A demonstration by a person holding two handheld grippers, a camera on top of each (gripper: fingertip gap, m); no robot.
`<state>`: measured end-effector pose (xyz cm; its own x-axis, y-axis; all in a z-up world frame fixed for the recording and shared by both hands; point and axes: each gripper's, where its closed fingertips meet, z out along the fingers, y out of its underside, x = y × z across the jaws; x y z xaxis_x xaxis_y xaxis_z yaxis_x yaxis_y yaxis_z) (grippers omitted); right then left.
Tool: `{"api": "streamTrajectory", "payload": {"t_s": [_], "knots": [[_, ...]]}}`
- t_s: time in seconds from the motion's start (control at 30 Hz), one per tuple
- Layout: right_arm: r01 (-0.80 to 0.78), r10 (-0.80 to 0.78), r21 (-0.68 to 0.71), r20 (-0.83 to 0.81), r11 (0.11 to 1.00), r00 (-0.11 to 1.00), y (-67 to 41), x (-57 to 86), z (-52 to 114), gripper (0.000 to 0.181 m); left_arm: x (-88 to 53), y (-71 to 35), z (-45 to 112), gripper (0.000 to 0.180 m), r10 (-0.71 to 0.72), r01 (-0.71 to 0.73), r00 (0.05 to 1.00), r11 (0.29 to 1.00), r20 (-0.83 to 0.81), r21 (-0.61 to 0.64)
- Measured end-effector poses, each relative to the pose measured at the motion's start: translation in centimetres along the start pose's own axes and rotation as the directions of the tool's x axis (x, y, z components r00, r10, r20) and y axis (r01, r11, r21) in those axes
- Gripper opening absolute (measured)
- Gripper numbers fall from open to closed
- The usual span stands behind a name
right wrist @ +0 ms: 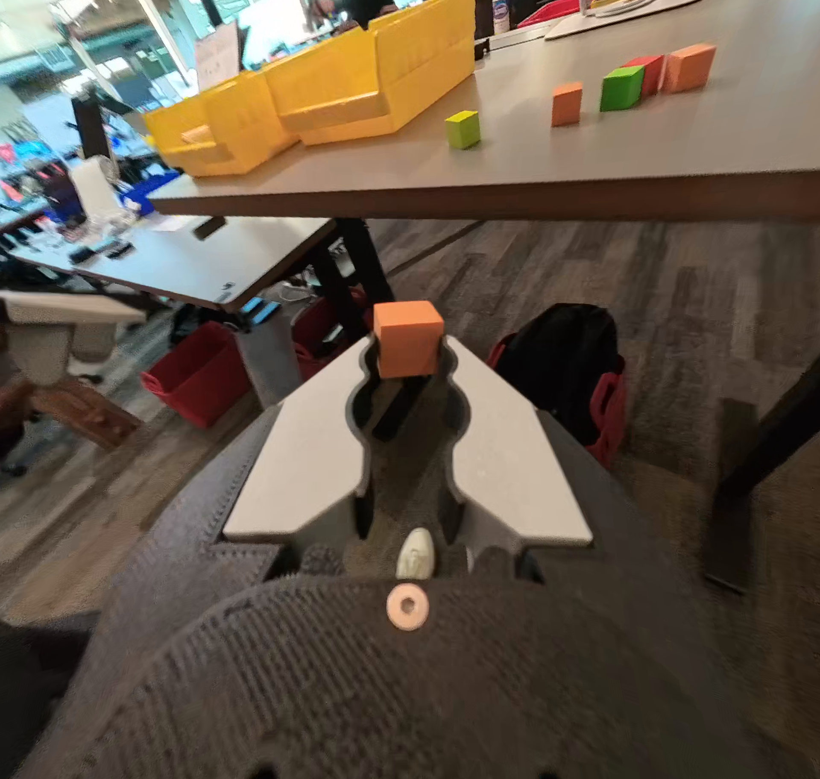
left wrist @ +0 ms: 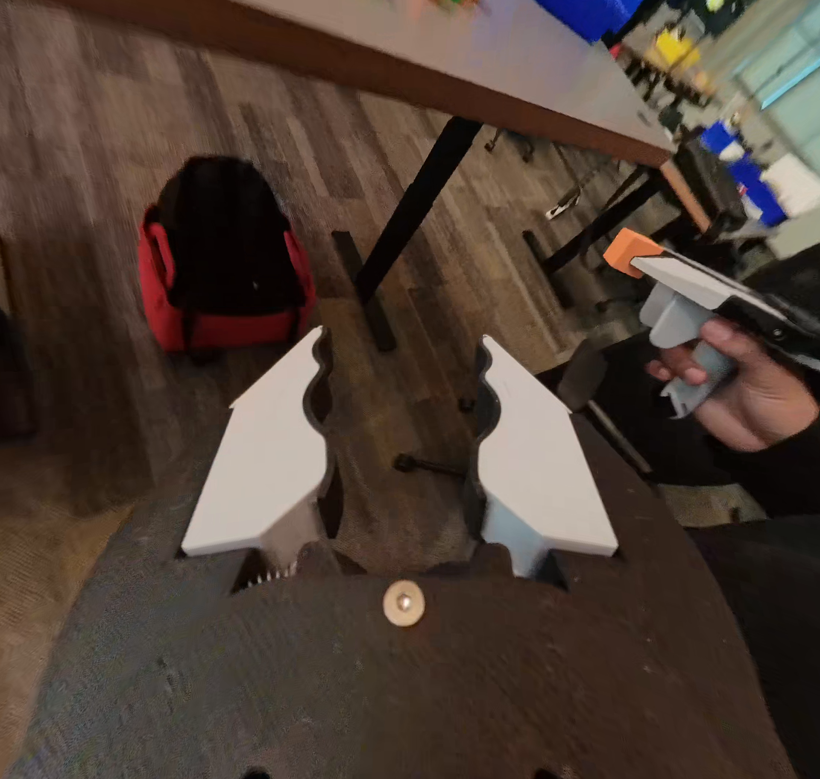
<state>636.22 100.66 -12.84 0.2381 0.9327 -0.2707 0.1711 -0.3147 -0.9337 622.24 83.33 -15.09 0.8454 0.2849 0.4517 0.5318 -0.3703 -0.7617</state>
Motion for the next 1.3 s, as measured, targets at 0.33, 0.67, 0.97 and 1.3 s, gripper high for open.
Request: {"api": "streamTrajectory", "payload": {"t_s": [0.33, 0.67, 0.97, 1.3], "knots": [[0.038, -0.039, -0.011, -0.214, 0.999, 0.976, -9.0, 7.5, 11.9, 0.026, -3.4, -15.9, 13.9, 0.061, 0.441, -0.453, 0.885, 0.889, -0.151, -0.059], [0.172, -0.24, -0.239, -0.297, 0.956, 0.924, -12.7, 16.0, 19.2, 0.026, -8.0, -27.0, 18.3, 0.038, 0.453, -0.451, 0.891, 0.891, -0.028, 0.06], [0.324, -0.343, -0.393, 0.024, 0.861, 0.939, -13.9, 21.4, 24.4, 0.055, -10.9, -33.4, 16.8, 0.053, 0.348, -0.448, 0.835, 0.88, 0.426, 0.16], [0.297, -0.275, -0.126, 0.17, 0.947, 0.947, -21.9, 29.0, 24.1, 0.046, -17.6, -30.9, 23.1, 0.069, 0.305, -0.231, 0.676, 0.952, 0.671, -0.2]]}}
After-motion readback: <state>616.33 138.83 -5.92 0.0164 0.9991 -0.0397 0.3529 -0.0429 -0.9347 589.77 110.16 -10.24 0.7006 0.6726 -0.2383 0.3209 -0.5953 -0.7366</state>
